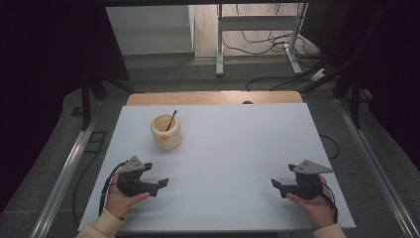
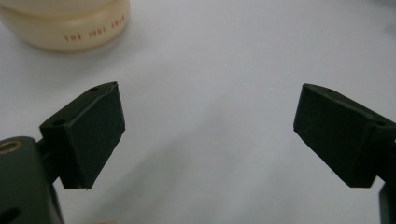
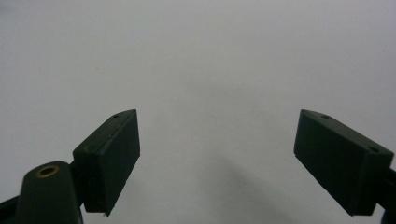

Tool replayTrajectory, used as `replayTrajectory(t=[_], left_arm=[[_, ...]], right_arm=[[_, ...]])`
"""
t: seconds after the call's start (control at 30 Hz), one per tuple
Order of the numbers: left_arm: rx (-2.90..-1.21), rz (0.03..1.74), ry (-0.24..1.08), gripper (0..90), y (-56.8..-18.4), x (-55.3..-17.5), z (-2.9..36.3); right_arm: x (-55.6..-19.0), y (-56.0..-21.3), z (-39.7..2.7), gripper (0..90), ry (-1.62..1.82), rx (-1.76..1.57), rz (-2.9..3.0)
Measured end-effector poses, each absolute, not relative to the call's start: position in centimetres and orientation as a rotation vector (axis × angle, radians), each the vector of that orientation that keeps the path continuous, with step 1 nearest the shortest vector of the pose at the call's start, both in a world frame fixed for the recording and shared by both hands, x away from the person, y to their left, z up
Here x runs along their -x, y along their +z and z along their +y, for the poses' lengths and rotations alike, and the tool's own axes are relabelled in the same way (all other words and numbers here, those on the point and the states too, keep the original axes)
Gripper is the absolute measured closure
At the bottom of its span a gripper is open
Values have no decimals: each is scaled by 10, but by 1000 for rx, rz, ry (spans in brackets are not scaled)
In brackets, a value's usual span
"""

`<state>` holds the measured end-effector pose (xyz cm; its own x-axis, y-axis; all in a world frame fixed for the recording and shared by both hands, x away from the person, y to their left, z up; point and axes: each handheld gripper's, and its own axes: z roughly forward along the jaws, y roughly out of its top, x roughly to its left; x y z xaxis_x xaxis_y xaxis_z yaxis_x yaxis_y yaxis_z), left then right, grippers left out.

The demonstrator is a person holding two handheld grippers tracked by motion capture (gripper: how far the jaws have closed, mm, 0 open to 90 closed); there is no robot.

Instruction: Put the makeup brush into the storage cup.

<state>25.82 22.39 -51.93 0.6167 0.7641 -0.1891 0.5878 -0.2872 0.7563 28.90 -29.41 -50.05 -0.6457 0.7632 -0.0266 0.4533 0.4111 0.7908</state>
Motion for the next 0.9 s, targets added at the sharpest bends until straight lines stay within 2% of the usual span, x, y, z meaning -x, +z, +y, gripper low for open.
replayTrajectory(t=[0.27, 0.9], left_arm=[[-2041, 1088, 300, 96, -524, -249, 219], [-2024, 1115, 327, 96, -522, -250, 220]], right_arm=[[-289, -501, -293, 149, 1100, -1031, 2302], [-289, -502, -294, 149, 1097, -1025, 2316]])
